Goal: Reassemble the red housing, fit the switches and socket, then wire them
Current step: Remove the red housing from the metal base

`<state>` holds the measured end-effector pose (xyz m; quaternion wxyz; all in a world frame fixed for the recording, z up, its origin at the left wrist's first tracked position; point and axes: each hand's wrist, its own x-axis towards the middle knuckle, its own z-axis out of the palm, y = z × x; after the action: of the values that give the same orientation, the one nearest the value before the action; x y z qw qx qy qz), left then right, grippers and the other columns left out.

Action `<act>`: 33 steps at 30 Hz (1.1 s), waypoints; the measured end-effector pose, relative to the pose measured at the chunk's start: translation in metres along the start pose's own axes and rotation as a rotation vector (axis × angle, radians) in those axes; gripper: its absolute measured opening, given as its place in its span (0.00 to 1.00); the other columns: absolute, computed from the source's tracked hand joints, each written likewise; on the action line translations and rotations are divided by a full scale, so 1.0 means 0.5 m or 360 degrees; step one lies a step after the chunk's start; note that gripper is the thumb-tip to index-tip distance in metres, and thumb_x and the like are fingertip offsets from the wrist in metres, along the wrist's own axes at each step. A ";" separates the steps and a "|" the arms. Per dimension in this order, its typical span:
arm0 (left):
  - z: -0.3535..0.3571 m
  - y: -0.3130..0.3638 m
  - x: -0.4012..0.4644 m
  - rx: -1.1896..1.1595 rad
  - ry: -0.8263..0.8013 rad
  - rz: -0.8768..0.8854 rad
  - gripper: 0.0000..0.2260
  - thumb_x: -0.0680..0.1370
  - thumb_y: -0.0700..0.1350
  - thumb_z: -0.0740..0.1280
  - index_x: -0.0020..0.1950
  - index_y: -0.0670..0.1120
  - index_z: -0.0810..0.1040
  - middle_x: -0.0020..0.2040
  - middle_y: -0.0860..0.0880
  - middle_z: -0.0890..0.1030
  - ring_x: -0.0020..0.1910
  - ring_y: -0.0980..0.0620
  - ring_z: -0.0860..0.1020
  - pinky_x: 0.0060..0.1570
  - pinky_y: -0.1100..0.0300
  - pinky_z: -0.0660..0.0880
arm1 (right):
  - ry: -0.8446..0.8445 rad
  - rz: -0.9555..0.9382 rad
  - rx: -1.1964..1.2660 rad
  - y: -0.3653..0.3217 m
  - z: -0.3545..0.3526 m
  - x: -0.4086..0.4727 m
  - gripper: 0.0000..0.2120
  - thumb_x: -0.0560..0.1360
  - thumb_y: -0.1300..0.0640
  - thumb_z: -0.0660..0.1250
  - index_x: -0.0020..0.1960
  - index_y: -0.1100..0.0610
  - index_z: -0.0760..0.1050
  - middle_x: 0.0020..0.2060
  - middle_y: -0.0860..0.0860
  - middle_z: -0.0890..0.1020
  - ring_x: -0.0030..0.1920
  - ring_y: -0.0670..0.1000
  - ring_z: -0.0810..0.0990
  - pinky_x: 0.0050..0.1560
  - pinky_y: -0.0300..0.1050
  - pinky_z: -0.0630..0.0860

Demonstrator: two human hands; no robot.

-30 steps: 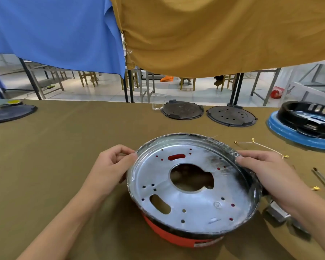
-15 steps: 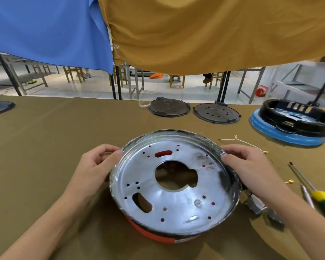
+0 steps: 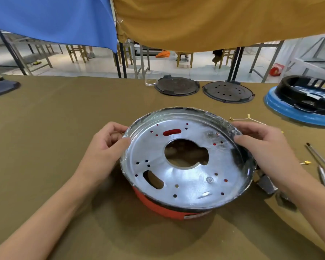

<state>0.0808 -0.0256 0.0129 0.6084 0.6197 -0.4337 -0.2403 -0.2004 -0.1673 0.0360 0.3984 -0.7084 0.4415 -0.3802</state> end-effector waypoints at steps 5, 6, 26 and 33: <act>-0.004 -0.001 0.002 0.0115 -0.0021 0.0063 0.08 0.72 0.45 0.67 0.49 0.44 0.76 0.39 0.34 0.79 0.33 0.49 0.75 0.36 0.55 0.71 | 0.0080 -0.0018 0.0084 0.009 -0.003 0.006 0.11 0.77 0.59 0.70 0.56 0.46 0.82 0.44 0.40 0.86 0.45 0.40 0.84 0.42 0.35 0.79; -0.004 -0.002 0.002 0.0108 -0.0011 0.0060 0.08 0.72 0.45 0.67 0.49 0.44 0.76 0.39 0.34 0.79 0.33 0.48 0.74 0.36 0.55 0.70 | 0.0068 -0.0010 0.0106 0.008 -0.004 0.006 0.12 0.77 0.59 0.69 0.56 0.46 0.82 0.44 0.40 0.86 0.46 0.41 0.84 0.43 0.36 0.79; 0.008 0.014 0.005 -0.0067 0.0180 -0.0139 0.07 0.79 0.44 0.68 0.48 0.51 0.86 0.45 0.47 0.87 0.39 0.51 0.81 0.38 0.58 0.78 | 0.0001 0.0004 0.0162 0.002 -0.017 0.010 0.13 0.76 0.61 0.67 0.55 0.49 0.84 0.46 0.44 0.87 0.49 0.60 0.85 0.54 0.69 0.78; 0.018 0.010 0.003 0.0006 0.0192 -0.0072 0.06 0.79 0.39 0.67 0.52 0.41 0.83 0.33 0.51 0.83 0.28 0.57 0.75 0.27 0.67 0.72 | 0.0078 0.0001 0.0106 0.014 -0.015 0.020 0.11 0.79 0.58 0.67 0.57 0.46 0.83 0.47 0.39 0.86 0.51 0.42 0.83 0.53 0.44 0.80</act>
<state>0.0729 -0.0312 0.0168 0.6267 0.6438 -0.3826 -0.2154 -0.2060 -0.1804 0.0346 0.4109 -0.6851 0.4385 -0.4117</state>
